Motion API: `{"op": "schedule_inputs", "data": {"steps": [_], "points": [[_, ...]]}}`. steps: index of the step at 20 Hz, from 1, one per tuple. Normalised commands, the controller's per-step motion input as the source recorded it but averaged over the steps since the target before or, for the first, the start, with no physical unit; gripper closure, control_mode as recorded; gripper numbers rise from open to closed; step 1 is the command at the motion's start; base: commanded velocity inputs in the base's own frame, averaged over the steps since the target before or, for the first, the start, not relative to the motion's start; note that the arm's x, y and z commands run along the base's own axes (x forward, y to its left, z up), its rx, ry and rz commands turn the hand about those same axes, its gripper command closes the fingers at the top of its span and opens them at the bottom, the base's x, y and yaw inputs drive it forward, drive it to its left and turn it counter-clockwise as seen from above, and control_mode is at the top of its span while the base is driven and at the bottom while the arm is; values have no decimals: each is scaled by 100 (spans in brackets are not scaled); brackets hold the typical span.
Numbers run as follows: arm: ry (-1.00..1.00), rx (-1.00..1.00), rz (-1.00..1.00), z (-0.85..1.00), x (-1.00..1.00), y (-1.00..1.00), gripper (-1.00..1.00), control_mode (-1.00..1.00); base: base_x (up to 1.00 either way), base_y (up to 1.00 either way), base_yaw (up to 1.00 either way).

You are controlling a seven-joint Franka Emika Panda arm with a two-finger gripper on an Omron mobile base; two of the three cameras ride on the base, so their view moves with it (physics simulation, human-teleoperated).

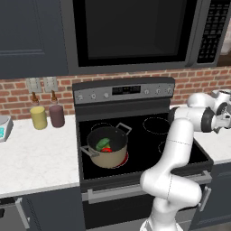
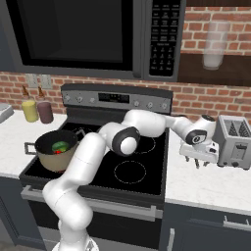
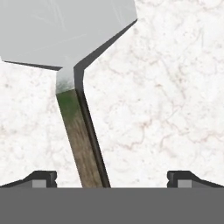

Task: Put the tomato and broccoli in the pot. Retrieve the spatula and lightly stir the vegetables in the pot.

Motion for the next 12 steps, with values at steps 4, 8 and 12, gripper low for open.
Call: {"op": "schedule_inputs", "data": {"steps": [4, 8, 12], "points": [[-4, 3, 0, 0, 0, 0, -100, -100, 0, 0, 0], [-3, 2, 0, 0, 0, 0, -100, -100, 0, 0, 0], [0, 0, 0, 0, 0, 0, -100, -100, 0, 0, 0]]}}
